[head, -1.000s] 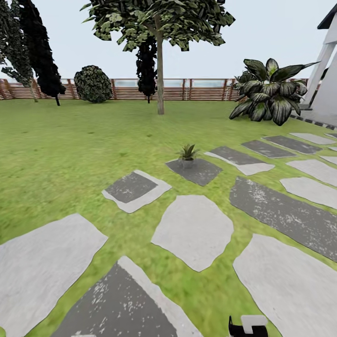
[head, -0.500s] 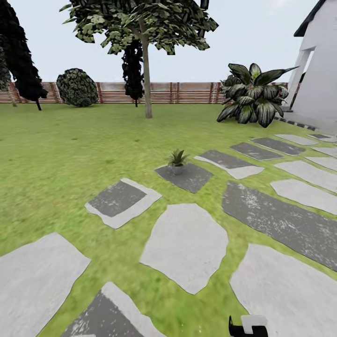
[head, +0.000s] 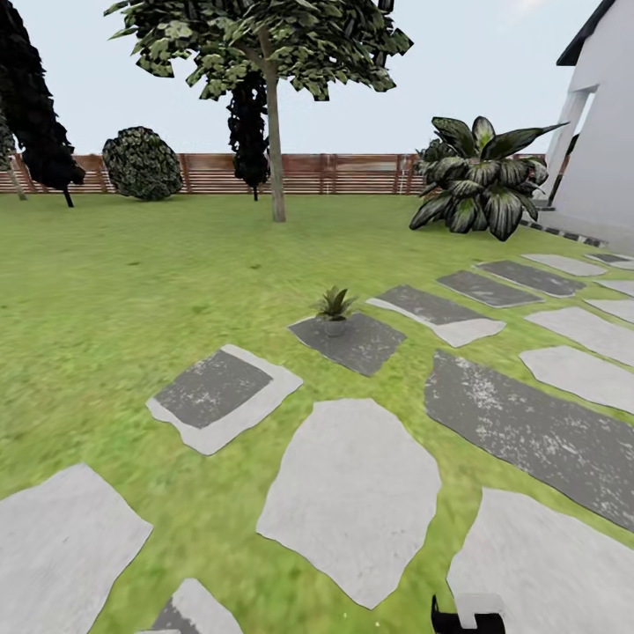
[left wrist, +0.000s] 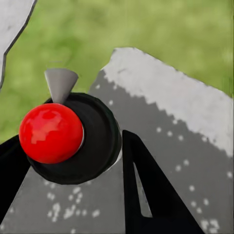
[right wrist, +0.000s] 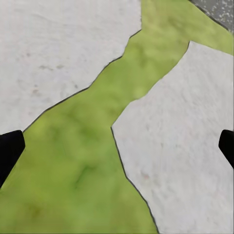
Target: Pick up the pesticide atomizer in the garden and spray insectifuge to fully cover both potted plants in the garden.
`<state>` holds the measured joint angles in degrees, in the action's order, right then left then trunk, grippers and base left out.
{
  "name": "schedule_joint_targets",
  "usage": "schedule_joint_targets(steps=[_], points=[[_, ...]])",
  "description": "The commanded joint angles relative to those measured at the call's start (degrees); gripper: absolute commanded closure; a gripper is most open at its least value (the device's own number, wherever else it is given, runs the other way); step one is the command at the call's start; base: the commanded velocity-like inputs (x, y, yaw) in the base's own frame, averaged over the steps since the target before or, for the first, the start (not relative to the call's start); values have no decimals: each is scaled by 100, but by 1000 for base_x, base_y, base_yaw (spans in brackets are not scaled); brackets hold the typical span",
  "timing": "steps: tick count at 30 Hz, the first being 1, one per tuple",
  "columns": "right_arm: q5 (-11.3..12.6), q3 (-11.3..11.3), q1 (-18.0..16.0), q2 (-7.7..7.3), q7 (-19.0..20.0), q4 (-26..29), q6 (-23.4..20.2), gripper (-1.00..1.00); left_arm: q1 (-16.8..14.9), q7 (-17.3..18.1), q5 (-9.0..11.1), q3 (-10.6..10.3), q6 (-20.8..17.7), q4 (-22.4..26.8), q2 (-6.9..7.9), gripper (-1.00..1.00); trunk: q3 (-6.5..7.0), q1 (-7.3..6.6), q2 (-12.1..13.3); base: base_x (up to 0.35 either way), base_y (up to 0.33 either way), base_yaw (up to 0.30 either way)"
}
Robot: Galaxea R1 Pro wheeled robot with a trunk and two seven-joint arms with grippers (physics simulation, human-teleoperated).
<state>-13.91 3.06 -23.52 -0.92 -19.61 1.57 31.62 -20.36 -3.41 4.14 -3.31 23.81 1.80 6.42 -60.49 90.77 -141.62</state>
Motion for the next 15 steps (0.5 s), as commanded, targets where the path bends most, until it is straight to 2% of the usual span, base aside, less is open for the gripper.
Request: schedule_joint_targets(steps=[1, 5, 11, 15], points=[[-58, 31, -4, 5, -31, -5, 11, -100, -3, -11, 43, -38, 18, -4, 0, 100, -5, 2, -2, 339, 0, 0], [-52, 30, -4, 12, -34, -7, 11, -100, -3, -12, 43, -38, 18, -4, 0, 100, -1, 2, -2, 339, 0, -38], [-51, 30, -4, 14, -34, -8, 11, -100, -3, -12, 43, -38, 18, -4, 0, 100, 28, 2, -2, 339, 0, -181], [-51, 30, -4, 19, -33, -8, 11, -100, -2, -17, 43, -38, 18, -4, 0, 100, 34, 2, -2, 339, 0, -60]])
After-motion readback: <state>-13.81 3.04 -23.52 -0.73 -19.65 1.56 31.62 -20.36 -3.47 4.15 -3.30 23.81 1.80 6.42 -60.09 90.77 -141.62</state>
